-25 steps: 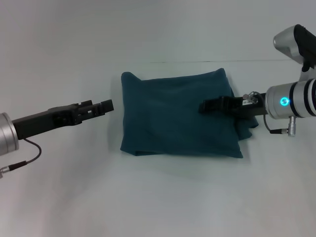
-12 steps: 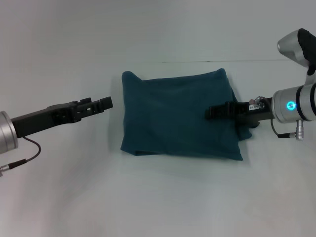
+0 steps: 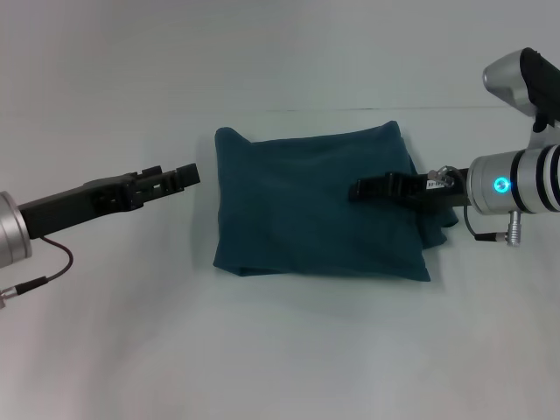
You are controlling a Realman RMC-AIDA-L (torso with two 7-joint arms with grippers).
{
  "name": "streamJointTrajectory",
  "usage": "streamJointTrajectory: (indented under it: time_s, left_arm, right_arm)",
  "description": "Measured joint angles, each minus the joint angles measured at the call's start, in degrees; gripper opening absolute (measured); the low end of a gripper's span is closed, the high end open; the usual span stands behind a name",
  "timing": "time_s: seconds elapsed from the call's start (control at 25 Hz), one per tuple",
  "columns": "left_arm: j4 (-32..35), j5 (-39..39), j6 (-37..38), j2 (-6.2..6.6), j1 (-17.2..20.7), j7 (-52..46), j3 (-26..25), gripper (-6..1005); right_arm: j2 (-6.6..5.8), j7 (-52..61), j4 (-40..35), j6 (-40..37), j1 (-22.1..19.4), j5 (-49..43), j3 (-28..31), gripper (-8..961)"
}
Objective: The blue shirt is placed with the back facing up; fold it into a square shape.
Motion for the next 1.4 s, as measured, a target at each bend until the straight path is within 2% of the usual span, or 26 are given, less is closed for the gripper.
streamJointTrajectory:
  time_s: [0.32, 0.52, 0.64, 0.88, 1.08, 1.4]
  left_arm:
    - [0.1, -0.3, 0.0, 0.04, -0.2, 0.0, 0.1, 937]
    - [0.0, -0.3, 0.0, 0.05, -0.5, 0.0, 0.1, 936]
    - [0.0, -0.3, 0.0, 0.05, -0.5, 0.0, 0.1, 936]
    - [0.0, -0.3, 0.0, 0.05, -0.3, 0.0, 0.1, 937]
    - [0.0, -0.3, 0.0, 0.05, -0.2, 0.0, 0.0, 936]
    - [0.3, -0.3, 0.0, 0.19, 0.1, -0.5, -0.5, 936]
  right_arm:
    - [-0.74, 1.5, -0.5, -0.5, -1.4, 0.1, 0.4, 606]
    - [-0.79, 1.5, -0.5, -0.3, -1.5, 0.2, 0.4, 596]
    - [-0.77, 1.5, -0.5, -0.2, -1.5, 0.2, 0.4, 348]
    - [-0.55, 1.6, -0.5, 0.0, -1.3, 0.2, 0.4, 145]
    - [-0.52, 1.6, -0.5, 0.0, -1.2, 0.7, 0.5, 73]
    - [-0.88, 3.2, -7.4, -6.9, -1.3, 1.0, 0.0, 73]
